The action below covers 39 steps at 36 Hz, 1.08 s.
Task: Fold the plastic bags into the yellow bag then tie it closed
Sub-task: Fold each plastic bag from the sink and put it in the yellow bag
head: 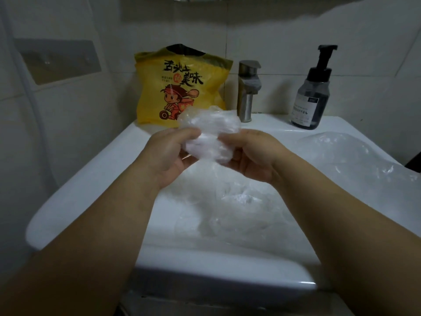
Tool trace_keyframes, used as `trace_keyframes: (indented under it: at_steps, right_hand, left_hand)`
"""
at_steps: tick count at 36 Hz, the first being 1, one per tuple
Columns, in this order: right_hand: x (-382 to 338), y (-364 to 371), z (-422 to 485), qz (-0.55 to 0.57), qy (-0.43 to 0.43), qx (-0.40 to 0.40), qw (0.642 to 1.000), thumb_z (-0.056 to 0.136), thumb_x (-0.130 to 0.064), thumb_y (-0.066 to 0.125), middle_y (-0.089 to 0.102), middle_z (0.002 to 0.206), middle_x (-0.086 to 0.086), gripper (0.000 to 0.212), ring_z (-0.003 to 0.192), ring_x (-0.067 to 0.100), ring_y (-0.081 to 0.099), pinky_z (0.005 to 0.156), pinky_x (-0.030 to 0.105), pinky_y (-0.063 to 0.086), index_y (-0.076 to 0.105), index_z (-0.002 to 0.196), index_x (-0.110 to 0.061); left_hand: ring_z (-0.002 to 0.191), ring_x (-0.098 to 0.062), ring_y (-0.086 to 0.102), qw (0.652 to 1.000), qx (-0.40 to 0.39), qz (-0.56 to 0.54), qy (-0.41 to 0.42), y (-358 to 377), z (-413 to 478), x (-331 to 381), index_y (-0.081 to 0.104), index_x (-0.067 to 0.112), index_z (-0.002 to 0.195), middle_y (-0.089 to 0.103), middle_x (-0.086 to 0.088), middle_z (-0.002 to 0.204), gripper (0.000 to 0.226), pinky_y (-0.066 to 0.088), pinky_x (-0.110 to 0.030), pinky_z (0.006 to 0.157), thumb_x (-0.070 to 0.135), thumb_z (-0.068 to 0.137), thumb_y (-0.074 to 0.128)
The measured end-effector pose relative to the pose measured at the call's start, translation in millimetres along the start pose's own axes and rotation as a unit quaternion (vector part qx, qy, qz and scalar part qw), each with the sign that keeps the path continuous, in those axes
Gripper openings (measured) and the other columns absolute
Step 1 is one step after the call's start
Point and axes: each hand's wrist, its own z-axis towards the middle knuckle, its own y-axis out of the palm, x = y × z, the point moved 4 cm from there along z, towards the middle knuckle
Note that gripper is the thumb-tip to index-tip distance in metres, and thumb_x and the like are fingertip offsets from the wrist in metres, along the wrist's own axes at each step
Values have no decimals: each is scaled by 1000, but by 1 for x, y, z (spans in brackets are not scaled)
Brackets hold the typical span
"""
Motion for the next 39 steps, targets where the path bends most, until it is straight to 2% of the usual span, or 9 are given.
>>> trace_keyframes:
  at_steps: [2,6,9,13,21,27,31,36,39]
  right_hand:
    - [-5,-4,-2,9,-8,-9,1000,93,-4,53,69,95,15,10,79,22,66,67,25,58,60,101,-5]
    - [-11,-5,-8,16,-12,-34,999,94,-5,53,68,76,7,9,59,11,64,56,19,56,61,94,-8]
    - [-16,-8,-11,36,-20,-42,998,93,-1,50,67,69,6,14,55,12,62,53,19,55,61,90,-8]
    - [-17,-11,-10,46,-18,-41,998,93,5,44,58,66,5,23,51,10,54,49,19,52,62,91,-9]
    - [-16,-15,-8,35,-16,-42,998,90,11,32,58,60,4,36,52,13,51,49,23,53,62,88,-9]
    - [-17,-17,-11,25,-10,-20,999,91,-8,32,63,67,13,24,61,26,58,55,29,57,55,83,-1]
    - [-19,-22,-6,-56,-65,48,995,98,-37,48,65,75,11,40,62,22,65,56,31,55,61,91,1]
    - [-16,-16,-6,-168,-105,49,979,82,-13,71,67,77,14,18,74,24,68,73,35,60,65,76,3]
    - [-14,-11,-6,-169,-102,29,980,77,5,70,67,86,14,9,81,24,68,79,34,59,65,84,2]
  left_hand:
    - [74,-13,63,1000,-15,0,-11,0,0,1,61,8,89,63,-7,88,2,55,-22,59,7,89,60]
    - [57,-7,51,999,-8,31,3,-1,1,3,58,14,75,51,1,63,16,47,-15,46,14,90,61]
    - [65,-10,51,999,-23,24,5,0,0,3,61,12,91,51,-5,75,5,49,-17,46,9,92,58]
    - [71,-14,52,998,-49,30,-4,2,-3,2,57,8,114,50,-15,91,24,52,-18,52,-2,93,52]
    - [67,-11,66,995,-81,60,-20,7,-9,2,62,4,101,67,-10,86,22,56,-17,58,-9,94,46]
    - [59,-11,67,994,-54,95,-18,5,-10,1,62,8,83,68,-7,69,22,57,-18,54,-7,94,50]
    - [65,-21,62,997,-40,70,-21,6,-11,3,65,5,68,65,-10,67,36,59,-27,57,-6,91,40]
    - [64,-16,64,993,20,116,-1,2,-9,2,60,8,66,64,-4,63,36,57,-27,57,25,96,54]
    - [75,-15,66,976,23,212,44,0,-7,0,62,8,72,67,-4,74,20,57,-21,62,19,86,69]
